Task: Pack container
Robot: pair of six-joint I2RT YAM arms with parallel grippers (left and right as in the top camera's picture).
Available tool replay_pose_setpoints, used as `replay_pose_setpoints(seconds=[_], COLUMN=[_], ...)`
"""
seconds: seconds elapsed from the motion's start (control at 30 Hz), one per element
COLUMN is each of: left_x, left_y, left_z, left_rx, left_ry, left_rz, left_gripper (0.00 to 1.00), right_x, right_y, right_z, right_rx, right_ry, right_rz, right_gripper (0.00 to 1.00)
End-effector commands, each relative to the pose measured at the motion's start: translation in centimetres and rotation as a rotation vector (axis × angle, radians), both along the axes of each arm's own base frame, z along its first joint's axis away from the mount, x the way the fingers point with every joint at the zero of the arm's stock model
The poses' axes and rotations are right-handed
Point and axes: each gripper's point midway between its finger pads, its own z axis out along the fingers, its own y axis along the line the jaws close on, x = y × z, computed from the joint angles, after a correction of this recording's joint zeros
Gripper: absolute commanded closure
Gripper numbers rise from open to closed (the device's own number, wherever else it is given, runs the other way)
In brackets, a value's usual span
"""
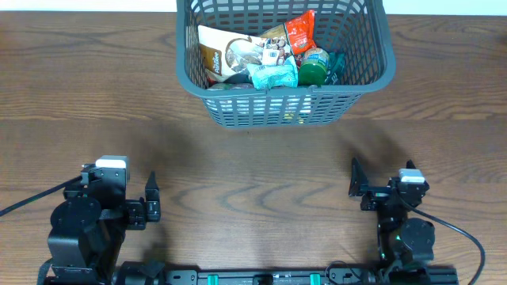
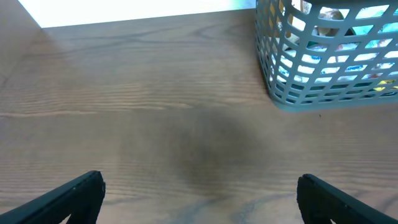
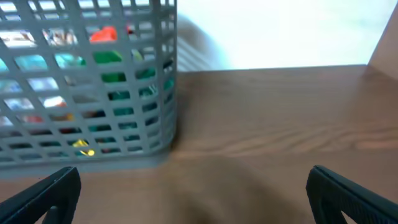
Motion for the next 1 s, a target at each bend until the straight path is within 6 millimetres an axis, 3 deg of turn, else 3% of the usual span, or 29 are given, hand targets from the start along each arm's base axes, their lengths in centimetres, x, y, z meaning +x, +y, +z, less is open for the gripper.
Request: replay_pose_setpoints(seconds=[0.0, 0.97], left_x=[0.08, 0.08], left_y=[0.22, 0.22], left_z=[-0.18, -0.18], left_rx=[-0.002, -0.002], left_ry=[0.005, 0.005], left_rz=[0.016, 0.016], left_gripper=[0.01, 0.01], right_x=[0.04, 0.04], right_y=[-0.41, -0.67], right_z=[-0.39, -0.39], right_rx=[-0.017, -0.026], right_ry=[-0.001, 0.0], right_rz=[-0.014, -0.022], right_gripper=[0.01, 0.01])
